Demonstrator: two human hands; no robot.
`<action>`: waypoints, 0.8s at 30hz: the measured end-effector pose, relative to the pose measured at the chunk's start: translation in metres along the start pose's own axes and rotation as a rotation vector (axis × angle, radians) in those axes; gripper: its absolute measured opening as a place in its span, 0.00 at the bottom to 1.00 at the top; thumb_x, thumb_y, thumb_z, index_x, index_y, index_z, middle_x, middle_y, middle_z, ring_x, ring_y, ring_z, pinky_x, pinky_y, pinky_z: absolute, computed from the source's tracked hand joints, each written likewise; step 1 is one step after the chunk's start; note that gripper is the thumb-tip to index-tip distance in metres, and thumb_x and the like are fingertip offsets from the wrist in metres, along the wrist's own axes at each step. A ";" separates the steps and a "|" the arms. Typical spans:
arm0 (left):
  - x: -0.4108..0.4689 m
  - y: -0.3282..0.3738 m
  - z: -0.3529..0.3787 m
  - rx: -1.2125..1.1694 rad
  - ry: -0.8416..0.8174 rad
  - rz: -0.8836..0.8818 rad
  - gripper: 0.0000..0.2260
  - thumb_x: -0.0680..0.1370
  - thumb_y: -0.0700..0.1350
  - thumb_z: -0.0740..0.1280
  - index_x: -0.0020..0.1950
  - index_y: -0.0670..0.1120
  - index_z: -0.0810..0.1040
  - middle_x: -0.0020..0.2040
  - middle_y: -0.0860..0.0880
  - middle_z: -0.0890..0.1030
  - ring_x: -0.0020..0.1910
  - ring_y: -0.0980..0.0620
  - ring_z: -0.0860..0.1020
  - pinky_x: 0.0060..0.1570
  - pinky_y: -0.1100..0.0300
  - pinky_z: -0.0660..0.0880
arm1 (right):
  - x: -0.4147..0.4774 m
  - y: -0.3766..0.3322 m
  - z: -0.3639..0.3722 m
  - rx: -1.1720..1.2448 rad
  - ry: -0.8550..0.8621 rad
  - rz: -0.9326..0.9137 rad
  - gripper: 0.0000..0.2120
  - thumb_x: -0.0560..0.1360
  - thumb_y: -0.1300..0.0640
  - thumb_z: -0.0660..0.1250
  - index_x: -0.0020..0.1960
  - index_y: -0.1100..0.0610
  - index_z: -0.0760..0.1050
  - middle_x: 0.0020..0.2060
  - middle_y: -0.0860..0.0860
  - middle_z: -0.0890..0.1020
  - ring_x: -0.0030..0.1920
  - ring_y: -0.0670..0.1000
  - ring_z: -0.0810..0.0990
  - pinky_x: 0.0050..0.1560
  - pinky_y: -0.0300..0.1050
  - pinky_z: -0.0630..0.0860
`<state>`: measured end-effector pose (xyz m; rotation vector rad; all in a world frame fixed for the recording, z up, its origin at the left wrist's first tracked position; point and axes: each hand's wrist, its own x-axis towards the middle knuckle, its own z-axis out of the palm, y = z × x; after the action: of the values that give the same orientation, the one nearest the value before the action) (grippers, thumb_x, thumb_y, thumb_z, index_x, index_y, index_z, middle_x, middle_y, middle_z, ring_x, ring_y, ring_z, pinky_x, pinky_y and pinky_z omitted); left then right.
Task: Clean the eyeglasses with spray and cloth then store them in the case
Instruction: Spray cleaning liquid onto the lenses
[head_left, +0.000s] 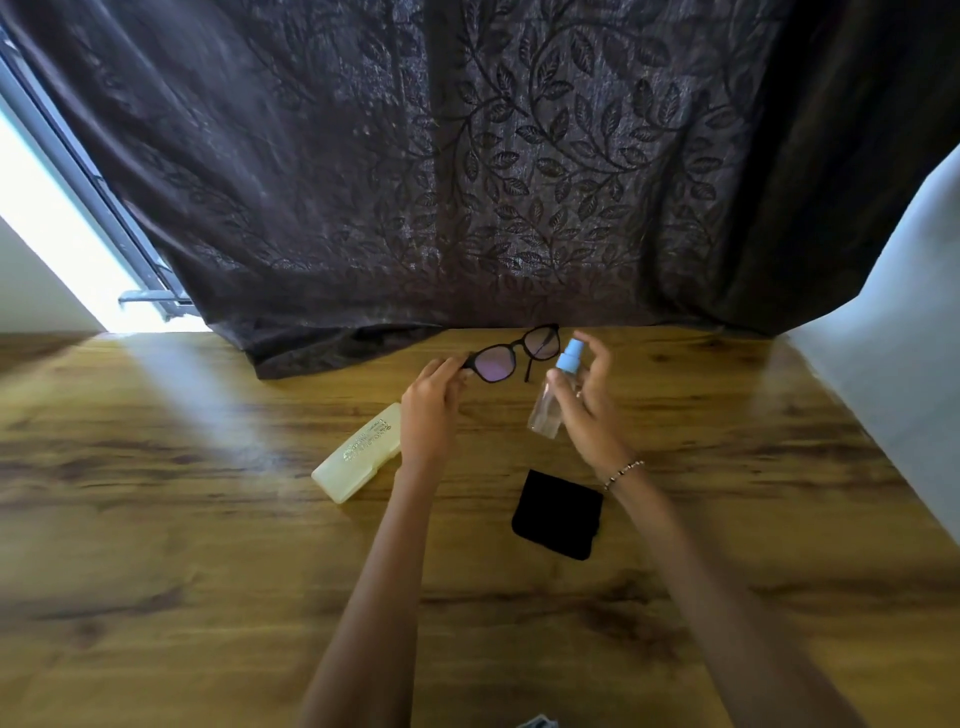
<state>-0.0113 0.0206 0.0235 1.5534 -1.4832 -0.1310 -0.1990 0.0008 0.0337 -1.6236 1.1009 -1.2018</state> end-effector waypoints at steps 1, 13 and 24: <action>-0.001 0.001 0.001 -0.017 0.005 -0.011 0.10 0.80 0.39 0.63 0.59 0.40 0.80 0.49 0.44 0.82 0.43 0.48 0.81 0.41 0.56 0.77 | 0.001 -0.004 0.006 0.037 -0.005 0.007 0.20 0.81 0.54 0.59 0.69 0.44 0.57 0.47 0.51 0.77 0.42 0.45 0.79 0.46 0.49 0.79; -0.018 -0.001 -0.002 0.003 0.026 -0.052 0.06 0.81 0.39 0.62 0.53 0.43 0.78 0.42 0.48 0.80 0.35 0.56 0.72 0.34 0.65 0.65 | -0.005 -0.020 0.032 0.143 -0.070 0.067 0.18 0.80 0.57 0.53 0.64 0.39 0.68 0.34 0.54 0.74 0.20 0.51 0.68 0.17 0.38 0.64; -0.019 0.002 -0.001 -0.029 0.009 -0.051 0.06 0.80 0.41 0.62 0.52 0.43 0.79 0.40 0.48 0.81 0.36 0.51 0.77 0.36 0.53 0.73 | -0.008 -0.024 0.036 -0.395 -0.038 -0.193 0.25 0.70 0.64 0.71 0.63 0.50 0.69 0.33 0.44 0.76 0.28 0.40 0.74 0.28 0.27 0.67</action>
<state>-0.0167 0.0374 0.0155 1.5668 -1.4296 -0.1740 -0.1613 0.0196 0.0470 -2.0841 1.2360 -1.1164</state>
